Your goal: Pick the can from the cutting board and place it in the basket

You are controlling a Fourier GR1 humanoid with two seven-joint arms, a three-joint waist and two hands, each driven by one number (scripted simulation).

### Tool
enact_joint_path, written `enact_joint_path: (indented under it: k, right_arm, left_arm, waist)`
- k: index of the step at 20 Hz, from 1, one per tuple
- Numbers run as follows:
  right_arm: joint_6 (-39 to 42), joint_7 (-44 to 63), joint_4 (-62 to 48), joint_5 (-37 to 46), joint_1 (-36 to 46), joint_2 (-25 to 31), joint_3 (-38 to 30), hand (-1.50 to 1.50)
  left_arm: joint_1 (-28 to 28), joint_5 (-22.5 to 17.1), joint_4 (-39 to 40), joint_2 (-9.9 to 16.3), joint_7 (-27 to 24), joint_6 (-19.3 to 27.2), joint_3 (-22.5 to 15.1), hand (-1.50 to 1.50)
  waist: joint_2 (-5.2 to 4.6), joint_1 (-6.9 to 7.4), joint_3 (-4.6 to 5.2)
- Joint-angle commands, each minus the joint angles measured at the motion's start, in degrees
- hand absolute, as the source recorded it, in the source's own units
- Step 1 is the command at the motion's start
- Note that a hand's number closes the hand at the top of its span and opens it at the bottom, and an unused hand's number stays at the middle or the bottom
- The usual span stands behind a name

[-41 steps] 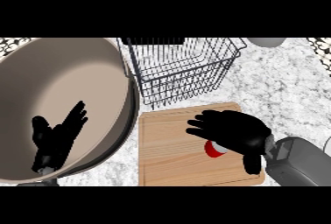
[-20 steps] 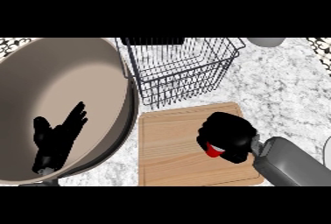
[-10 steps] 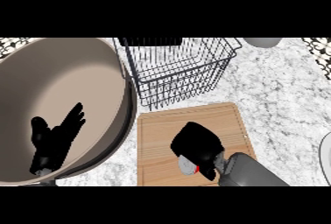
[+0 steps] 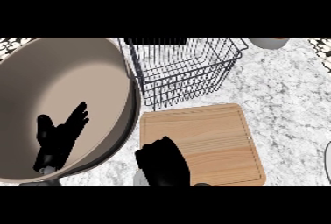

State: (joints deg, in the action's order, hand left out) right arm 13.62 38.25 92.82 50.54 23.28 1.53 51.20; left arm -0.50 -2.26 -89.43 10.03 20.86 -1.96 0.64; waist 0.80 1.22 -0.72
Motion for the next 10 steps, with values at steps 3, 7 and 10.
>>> enact_joint_path:
  k: [3, 7, 10]
  right_arm:
    - [-21.6, 6.1, 13.2, -10.3, -3.2, -1.5, -3.7, 1.50]
    - [-30.3, 14.3, 19.2, -7.8, 5.0, -1.5, -3.0, 1.50]
    - [-31.4, 22.7, 20.5, -8.8, 13.4, -1.5, -6.8, 1.50]
  left_arm:
    - [-4.4, 0.5, 4.1, -0.5, 0.9, 0.1, -0.1, 0.00]
    - [-4.5, 0.8, 4.9, -0.5, 1.3, 0.7, 0.7, 0.00]
    - [-4.0, 0.5, 5.5, 0.2, 1.0, -0.2, 1.4, 0.00]
  waist:
    - [-1.03, 1.04, 0.51]
    - [-0.39, 0.97, 0.85]
    - [-0.48, 0.80, 0.96]
